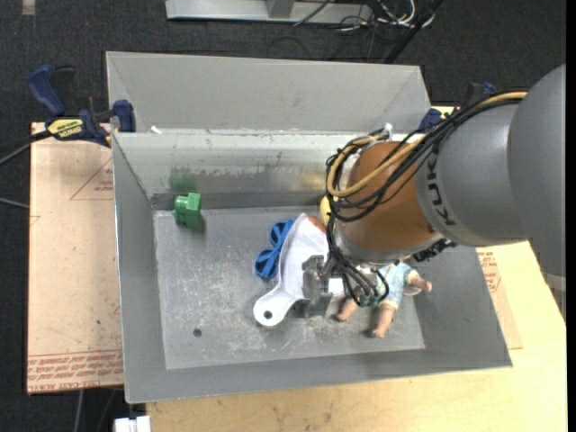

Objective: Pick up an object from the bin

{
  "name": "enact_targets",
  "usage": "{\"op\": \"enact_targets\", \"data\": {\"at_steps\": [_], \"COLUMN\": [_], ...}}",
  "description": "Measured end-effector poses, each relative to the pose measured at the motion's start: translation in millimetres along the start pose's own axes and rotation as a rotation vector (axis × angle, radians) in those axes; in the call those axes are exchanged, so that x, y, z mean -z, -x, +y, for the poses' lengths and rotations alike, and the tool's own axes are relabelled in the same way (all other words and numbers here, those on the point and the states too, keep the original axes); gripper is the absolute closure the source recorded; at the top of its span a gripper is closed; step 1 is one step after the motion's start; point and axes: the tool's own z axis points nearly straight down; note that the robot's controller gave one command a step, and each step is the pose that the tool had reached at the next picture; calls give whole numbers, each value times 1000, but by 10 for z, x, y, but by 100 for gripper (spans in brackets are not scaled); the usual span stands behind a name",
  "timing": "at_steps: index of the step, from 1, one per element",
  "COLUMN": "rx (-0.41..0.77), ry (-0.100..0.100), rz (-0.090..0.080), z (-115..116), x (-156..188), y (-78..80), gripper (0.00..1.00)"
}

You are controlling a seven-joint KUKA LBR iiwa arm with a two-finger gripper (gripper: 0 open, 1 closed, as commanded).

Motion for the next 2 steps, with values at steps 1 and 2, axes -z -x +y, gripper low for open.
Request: {"op": "enact_targets", "data": {"at_steps": [1, 2], "rx": [96, 96], "ry": [2, 2], "rz": [0, -1], "z": [-68, -65], "x": [-67, -65], "y": [-87, -84], "gripper": [0, 0]}}
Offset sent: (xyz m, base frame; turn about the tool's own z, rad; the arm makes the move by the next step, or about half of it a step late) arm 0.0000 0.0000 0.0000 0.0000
